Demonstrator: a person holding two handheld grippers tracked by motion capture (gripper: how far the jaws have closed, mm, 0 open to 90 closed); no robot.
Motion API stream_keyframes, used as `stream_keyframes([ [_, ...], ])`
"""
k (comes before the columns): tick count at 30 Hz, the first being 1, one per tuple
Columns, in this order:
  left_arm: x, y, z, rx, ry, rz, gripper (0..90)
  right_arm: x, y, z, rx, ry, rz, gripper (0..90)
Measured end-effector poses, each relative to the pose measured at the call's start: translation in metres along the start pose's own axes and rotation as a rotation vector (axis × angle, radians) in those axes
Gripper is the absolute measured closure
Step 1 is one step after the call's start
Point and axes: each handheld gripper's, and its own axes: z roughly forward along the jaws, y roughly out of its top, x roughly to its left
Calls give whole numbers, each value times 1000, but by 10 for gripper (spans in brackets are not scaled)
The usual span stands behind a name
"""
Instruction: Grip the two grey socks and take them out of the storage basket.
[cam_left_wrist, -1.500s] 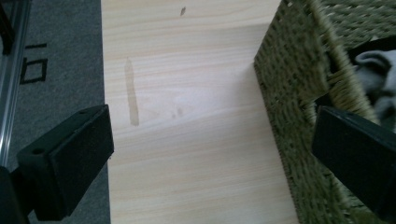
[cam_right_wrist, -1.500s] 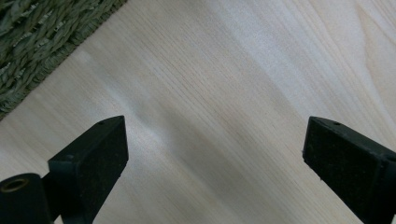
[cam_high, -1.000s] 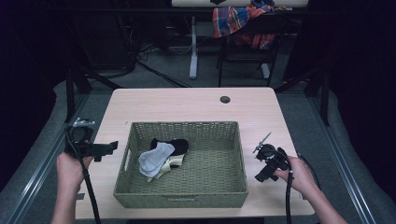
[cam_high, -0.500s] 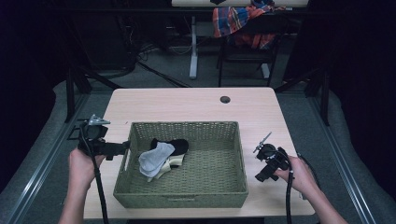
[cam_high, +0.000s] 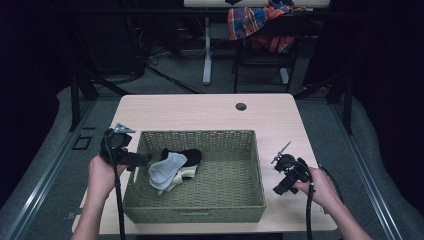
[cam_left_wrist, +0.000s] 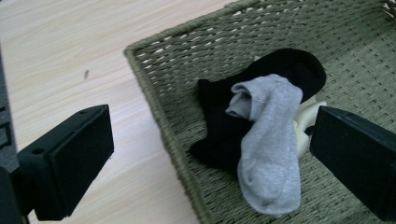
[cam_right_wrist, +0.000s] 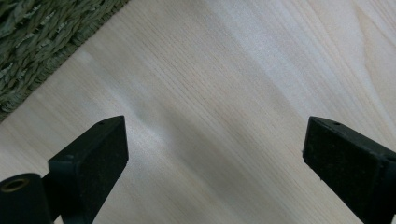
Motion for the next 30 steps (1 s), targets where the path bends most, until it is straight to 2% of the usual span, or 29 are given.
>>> stream_keyframes([
  [5, -7, 4, 10, 19, -15, 22, 0, 0, 0, 0, -5, -1, 4, 64],
  [8, -10, 6, 17, 46, -33, 39, 0, 0, 0, 0, -9, 4, 7, 64],
  [13, -12, 7, 23, 68, -46, 46, 0, 0, -1, 1, -4, 0, 5, 65],
  [15, -13, 6, 26, 72, -39, 42, 0, 0, -1, 1, -3, -1, 5, 65],
  [17, -13, 6, 28, 81, -48, 46, 0, 0, -1, 1, -4, -1, 5, 65],
  [24, -21, 8, 38, 130, -63, 81, 1, 0, 0, 0, -3, -3, 4, 66],
  [26, -24, 9, 43, 147, -60, 100, 17, 1, -1, 1, -11, 4, 13, 66],
  [30, -28, 12, 53, 181, -59, 126, 100, 0, -1, -1, 5, -9, 1, 66],
])
